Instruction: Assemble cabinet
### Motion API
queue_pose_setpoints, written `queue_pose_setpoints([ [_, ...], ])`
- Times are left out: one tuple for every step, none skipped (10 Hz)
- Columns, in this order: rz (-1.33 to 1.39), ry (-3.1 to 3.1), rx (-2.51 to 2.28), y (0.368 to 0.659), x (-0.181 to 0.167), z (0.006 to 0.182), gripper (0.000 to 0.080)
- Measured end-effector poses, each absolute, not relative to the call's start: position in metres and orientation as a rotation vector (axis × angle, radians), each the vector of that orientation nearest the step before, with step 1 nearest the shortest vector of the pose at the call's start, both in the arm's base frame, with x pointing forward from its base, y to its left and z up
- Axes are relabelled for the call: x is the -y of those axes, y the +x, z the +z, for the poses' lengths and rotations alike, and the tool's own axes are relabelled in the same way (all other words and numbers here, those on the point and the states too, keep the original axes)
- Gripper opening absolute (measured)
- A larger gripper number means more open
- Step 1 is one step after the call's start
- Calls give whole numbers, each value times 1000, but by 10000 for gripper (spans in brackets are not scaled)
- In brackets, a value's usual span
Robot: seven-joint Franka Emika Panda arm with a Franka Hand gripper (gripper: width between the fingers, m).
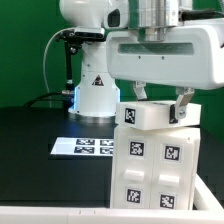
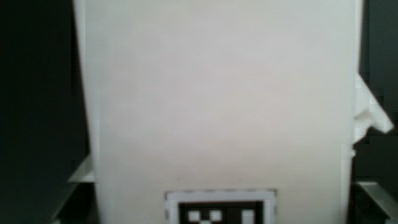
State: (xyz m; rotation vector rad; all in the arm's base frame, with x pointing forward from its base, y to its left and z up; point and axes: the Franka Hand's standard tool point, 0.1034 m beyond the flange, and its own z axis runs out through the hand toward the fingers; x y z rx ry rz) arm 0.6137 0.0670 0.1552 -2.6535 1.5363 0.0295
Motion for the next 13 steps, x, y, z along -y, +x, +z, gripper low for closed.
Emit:
queue_pose_setpoints([
  [36, -2602, -1615, 614, -68, 155, 556],
  [41, -2543, -1708, 614, -68, 155, 556],
  [44, -2498, -1775, 614, -68, 155, 556],
  [46, -2455, -1832, 614, -68, 155, 556],
  [58, -2278, -2009, 616, -69, 154, 556],
  [60, -2095, -2170, 617, -71, 154, 556],
  [51, -1916, -2308, 618, -74, 154, 556],
  [46, -1823, -2365, 620, -75, 154, 556],
  [48, -1758, -2407, 621, -75, 154, 556],
  [49, -1737, -2423, 621, -75, 154, 562],
  [48, -1754, -2411, 621, -75, 153, 562],
  [47, -1781, -2392, 620, -75, 154, 739],
  [52, -1883, -2312, 619, -76, 158, 739],
])
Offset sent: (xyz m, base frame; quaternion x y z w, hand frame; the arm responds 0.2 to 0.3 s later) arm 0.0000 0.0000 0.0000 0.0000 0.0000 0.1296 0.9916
